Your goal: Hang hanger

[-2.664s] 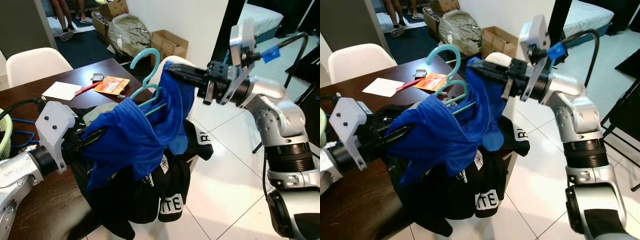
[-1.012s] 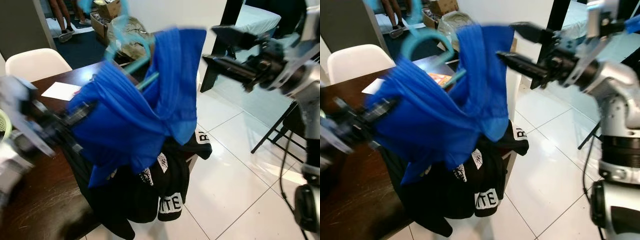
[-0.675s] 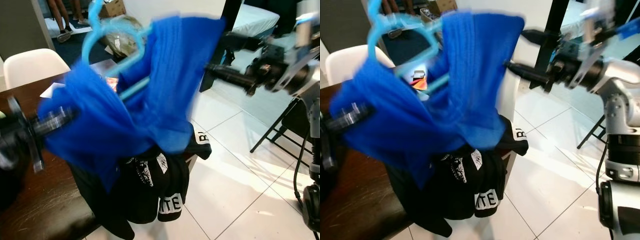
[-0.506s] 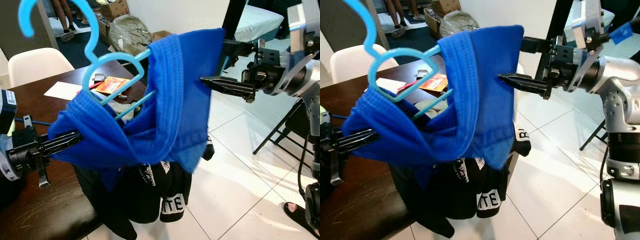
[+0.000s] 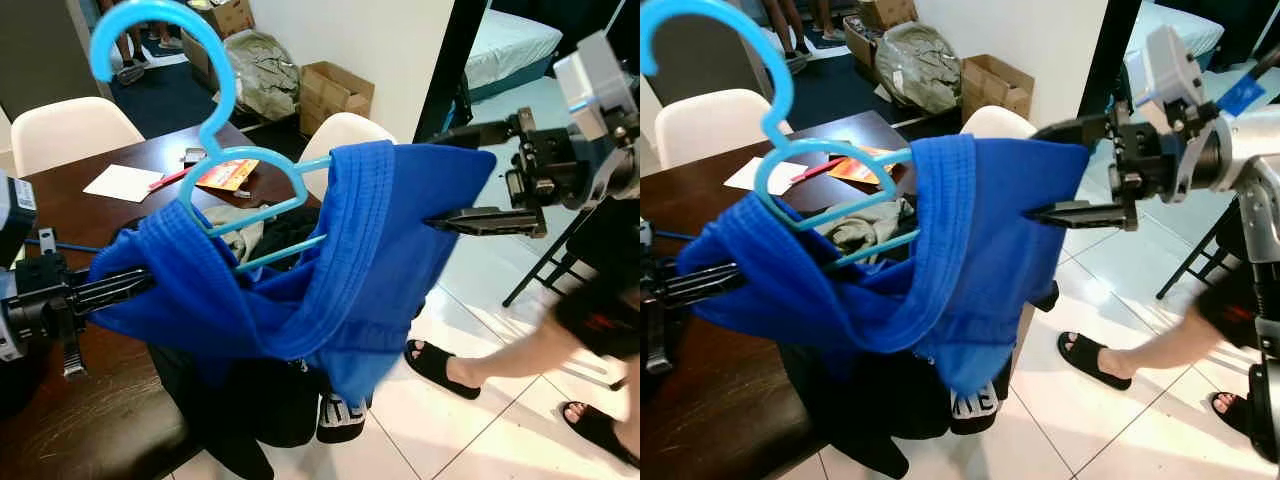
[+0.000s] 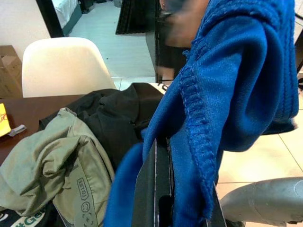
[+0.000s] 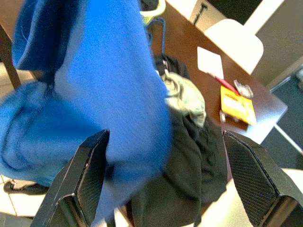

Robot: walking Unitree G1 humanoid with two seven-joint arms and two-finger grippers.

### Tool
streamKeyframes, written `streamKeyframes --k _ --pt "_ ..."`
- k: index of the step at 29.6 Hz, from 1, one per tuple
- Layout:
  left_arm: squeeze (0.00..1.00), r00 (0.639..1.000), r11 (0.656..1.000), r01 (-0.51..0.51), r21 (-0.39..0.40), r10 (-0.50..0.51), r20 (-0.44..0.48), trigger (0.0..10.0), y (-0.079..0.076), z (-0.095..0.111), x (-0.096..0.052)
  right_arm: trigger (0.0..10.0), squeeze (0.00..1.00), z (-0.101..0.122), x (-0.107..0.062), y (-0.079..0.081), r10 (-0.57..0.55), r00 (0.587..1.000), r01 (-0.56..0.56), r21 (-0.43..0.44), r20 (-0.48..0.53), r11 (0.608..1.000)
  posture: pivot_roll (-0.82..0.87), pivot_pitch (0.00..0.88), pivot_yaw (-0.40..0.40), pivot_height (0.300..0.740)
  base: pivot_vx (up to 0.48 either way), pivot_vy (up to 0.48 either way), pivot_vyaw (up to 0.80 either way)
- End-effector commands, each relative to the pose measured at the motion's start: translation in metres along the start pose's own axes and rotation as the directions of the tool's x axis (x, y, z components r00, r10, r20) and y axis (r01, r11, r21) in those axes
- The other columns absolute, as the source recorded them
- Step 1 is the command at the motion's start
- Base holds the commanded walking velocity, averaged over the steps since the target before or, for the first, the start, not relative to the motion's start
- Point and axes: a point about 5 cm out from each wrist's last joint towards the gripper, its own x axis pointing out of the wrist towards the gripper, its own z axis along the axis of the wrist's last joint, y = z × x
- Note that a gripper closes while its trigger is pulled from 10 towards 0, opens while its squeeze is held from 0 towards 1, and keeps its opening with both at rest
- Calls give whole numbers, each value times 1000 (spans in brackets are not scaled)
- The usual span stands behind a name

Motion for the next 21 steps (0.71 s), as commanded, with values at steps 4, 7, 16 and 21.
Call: streamKeyframes --k 4,7,16,21 --pt "0 999 999 -14 36 16 -41 10000 6 7 -11 10000 0 -3 -12 1 -23 999 23 3 -34 1000 48 65 -52 740 0 0 0" --pt "0 999 999 -14 36 16 -41 10000 6 7 -11 10000 0 -3 -12 1 -23 999 23 3 -34 1000 48 65 -52 740 0 0 0" --pt "0 988 997 83 -5 -83 -128 10000 -5 -11 1 10000 0 33 -6 7 137 979 -130 -57 148 990 45 53 -50 740 0 0 0" --pt "0 984 996 94 -10 -94 -148 10000 -7 -16 3 10000 0 42 1 13 220 954 -209 -74 202 975 45 51 -48 740 0 0 0"
